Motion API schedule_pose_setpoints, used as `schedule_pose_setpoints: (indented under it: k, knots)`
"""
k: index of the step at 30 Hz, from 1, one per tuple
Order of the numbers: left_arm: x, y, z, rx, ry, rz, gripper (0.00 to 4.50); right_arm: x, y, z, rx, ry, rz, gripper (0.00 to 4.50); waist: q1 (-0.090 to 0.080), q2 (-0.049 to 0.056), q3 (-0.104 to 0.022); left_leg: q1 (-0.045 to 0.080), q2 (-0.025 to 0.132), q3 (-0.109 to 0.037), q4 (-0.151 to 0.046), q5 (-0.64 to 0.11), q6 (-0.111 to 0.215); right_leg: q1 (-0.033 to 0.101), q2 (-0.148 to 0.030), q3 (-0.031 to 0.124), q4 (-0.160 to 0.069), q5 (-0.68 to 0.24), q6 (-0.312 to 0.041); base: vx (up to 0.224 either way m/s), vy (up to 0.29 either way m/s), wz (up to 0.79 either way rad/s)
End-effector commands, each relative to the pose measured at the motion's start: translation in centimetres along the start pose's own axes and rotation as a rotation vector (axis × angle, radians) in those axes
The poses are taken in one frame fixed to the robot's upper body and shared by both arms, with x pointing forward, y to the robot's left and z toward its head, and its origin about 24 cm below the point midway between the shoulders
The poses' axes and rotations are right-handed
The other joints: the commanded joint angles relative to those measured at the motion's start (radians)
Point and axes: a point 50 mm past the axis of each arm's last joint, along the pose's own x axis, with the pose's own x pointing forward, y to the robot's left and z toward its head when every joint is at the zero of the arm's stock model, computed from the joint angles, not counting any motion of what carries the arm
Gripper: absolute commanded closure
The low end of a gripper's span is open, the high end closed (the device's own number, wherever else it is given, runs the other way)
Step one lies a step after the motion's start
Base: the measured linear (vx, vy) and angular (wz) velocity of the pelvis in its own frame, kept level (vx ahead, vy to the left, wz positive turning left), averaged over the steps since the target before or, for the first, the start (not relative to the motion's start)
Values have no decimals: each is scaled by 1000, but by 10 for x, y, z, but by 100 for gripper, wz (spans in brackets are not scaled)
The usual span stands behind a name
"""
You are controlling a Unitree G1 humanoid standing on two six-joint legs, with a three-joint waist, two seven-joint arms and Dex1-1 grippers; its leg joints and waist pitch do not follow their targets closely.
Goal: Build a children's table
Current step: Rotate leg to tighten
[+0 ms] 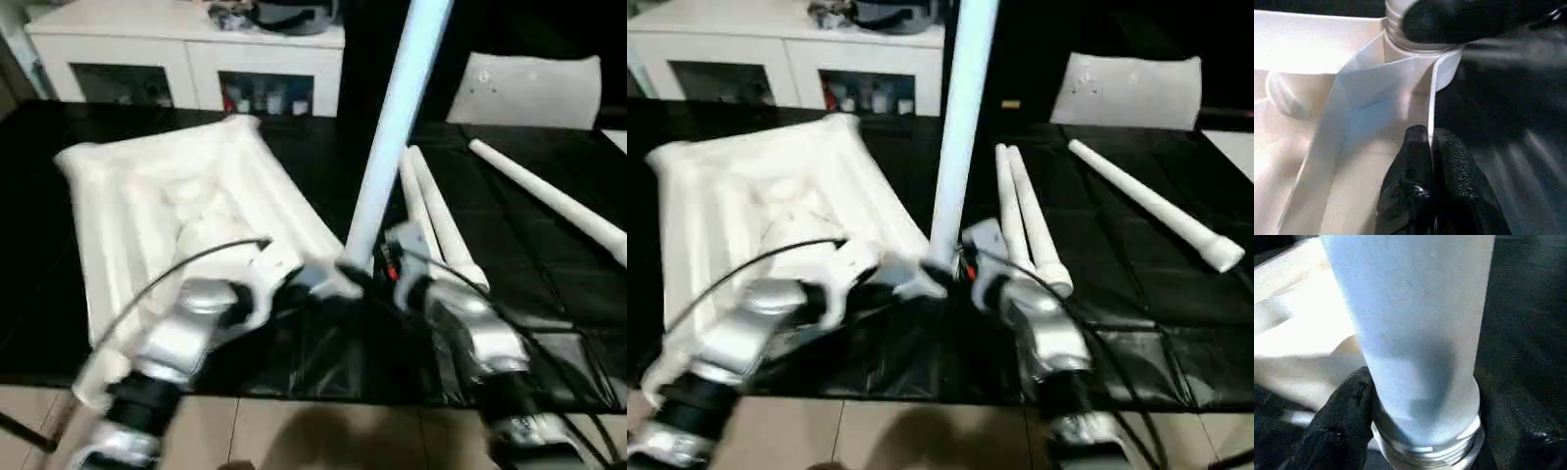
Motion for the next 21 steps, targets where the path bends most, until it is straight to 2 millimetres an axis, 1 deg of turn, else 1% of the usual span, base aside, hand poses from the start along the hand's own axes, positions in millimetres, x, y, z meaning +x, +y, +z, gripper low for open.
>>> schedule_pose_setpoints:
  k: [1,2,3,4,5,6,7,8,9,10,11,13,14,15,16,17,19,20,21]
  knots:
    - [12,-8,29,1,-114,51,450,26,58,-13,108,42,249,178,1,1,-45,-5,65,-32,-81,-213,16,27,-103,65,-98,-351,-124,0,0,0]
    - [16,-12,35,-8,-127,82,450,30,61,-11,110,46,207,178,4,-1,-50,-8,64,-30,-79,-174,23,31,-102,64,-90,-278,-138,0,0,0]
    - [18,-15,37,-7,-132,81,450,31,62,-12,105,48,201,178,6,0,-52,-11,62,-28,-74,-131,34,34,-101,64,-83,-199,-153,0,0,0]
    - [18,-16,37,-6,-130,80,450,31,62,-12,104,49,201,143,7,-1,-54,-12,62,-27,-73,-113,40,34,-101,64,-80,-169,-160,0,0,0]
    - [18,-18,37,-1,-124,76,450,31,64,-13,99,52,198,122,10,-2,-57,-17,62,-26,-70,-76,54,38,-101,62,-72,-113,-169,0,0,0]
    - [18,-19,36,9,-117,71,450,30,63,-14,96,52,196,106,13,-1,-59,-19,61,-25,-66,-45,68,37,-100,62,-68,-65,-177,0,0,0]
    - [15,-19,32,17,-90,70,450,26,58,-16,79,42,160,106,14,3,-59,-20,62,-26,-65,-37,73,37,-100,61,-66,-48,-181,0,0,0]
    - [13,-17,29,22,-75,69,450,23,52,-16,71,26,132,98,13,3,-58,-22,64,-25,-65,-33,81,37,-100,60,-65,-25,-185,0,0,0]
    - [11,-17,26,27,-63,66,450,21,48,-15,64,14,110,85,11,2,-56,-22,64,-25,-67,-50,80,39,-100,59,-67,-34,-188,0,0,0]
    - [10,-16,25,30,-58,64,450,20,46,-15,61,8,101,72,9,5,-53,-21,64,-26,-69,-76,75,38,-101,58,-72,-67,-185,0,0,0]
    - [8,-15,23,38,-51,61,450,16,42,-13,57,-10,97,72,7,7,-53,-20,64,-26,-70,-90,70,37,-100,59,-74,-85,-185,0,0,0]
    - [4,-12,19,49,-43,50,450,11,36,-9,44,-35,97,51,3,5,-50,-19,65,-27,-73,-122,60,39,-101,59,-79,-134,-174,0,0,0]
    - [4,-12,18,50,-42,46,450,10,35,-9,40,-39,98,40,2,5,-51,-20,65,-27,-72,-117,59,40,-101,60,-79,-142,-170,0,0,0]
    - [-1,-9,13,84,-33,20,450,2,28,-4,0,-62,116,33,0,4,-50,-20,65,-26,-73,-116,60,39,-100,60,-80,-144,-169,0,0,0]
    - [-4,-7,9,109,-25,-18,450,-5,22,0,-42,-75,134,19,4,3,-52,-18,64,-26,-70,-111,67,39,-99,61,-80,-141,-159,0,0,0]
    - [-8,-5,5,137,-17,-59,450,-12,18,4,-83,-90,164,19,6,4,-52,-21,63,-28,-70,-99,73,41,-99,60,-77,-124,-155,0,0,0]
    - [-10,-4,3,150,-13,-80,450,-15,15,6,-102,-96,182,2,5,4,-52,-20,63,-26,-68,-98,79,39,-99,60,-76,-110,-161,0,0,0]
    - [-12,-3,2,163,-10,-98,450,-18,14,8,-112,-104,197,2,3,4,-52,-19,65,-25,-69,-95,81,38,-99,60,-74,-104,-174,0,0,0]
    - [-15,0,0,183,0,-122,450,-23,11,11,-128,-107,234,2,5,4,-51,-19,64,-26,-69,-96,82,38,-98,58,-76,-111,-172,0,0,0]
